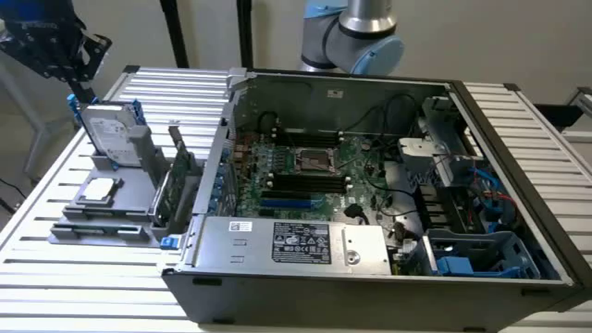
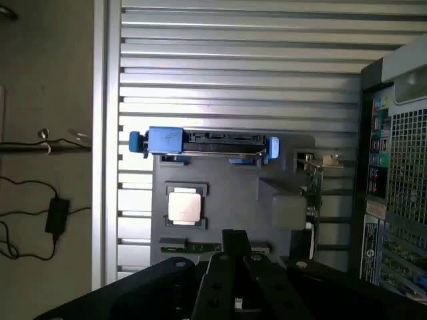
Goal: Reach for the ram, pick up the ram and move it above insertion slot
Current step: 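Reach for the ram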
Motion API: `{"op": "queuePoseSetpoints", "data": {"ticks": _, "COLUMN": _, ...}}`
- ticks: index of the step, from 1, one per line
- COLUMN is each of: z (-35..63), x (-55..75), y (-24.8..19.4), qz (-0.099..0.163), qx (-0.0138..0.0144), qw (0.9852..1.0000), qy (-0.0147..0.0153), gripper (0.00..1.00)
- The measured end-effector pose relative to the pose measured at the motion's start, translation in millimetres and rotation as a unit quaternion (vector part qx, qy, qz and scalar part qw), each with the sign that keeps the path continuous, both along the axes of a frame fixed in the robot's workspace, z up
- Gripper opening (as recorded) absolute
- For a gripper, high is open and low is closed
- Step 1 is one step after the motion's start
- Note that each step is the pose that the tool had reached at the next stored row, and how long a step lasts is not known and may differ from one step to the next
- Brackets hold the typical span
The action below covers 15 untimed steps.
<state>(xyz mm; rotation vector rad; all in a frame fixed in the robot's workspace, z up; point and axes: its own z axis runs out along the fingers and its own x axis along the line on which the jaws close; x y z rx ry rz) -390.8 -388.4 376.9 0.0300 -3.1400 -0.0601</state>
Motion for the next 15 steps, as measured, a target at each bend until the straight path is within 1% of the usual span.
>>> {"op": "queuePoseSetpoints", "data": {"ticks": 9, "z": 0.0, "x": 0.0, "y": 0.0, "qz": 0.0, "qx": 0.0, "qw": 1.0, "qy": 0.0, "gripper": 0.11}}
{"op": "queuePoseSetpoints", "data": {"ticks": 10, "z": 0.1, "x": 0.0, "y": -0.3, "qz": 0.0, "qx": -0.0001, "qw": 1.0, "qy": 0.0001, "gripper": 0.11}}
{"op": "queuePoseSetpoints", "data": {"ticks": 11, "z": 0.1, "x": -0.1, "y": -1.5, "qz": 0.0, "qx": 0.0, "qw": 1.0, "qy": 0.0001, "gripper": 0.11}}
{"op": "queuePoseSetpoints", "data": {"ticks": 12, "z": 0.1, "x": -0.1, "y": -4.7, "qz": 0.0, "qx": 0.0, "qw": 1.0, "qy": 0.0001, "gripper": 0.11}}
{"op": "queuePoseSetpoints", "data": {"ticks": 15, "z": 0.0, "x": 0.0, "y": -18.7, "qz": 0.0, "qx": 0.0003, "qw": 1.0, "qy": 0.0, "gripper": 0.11}}
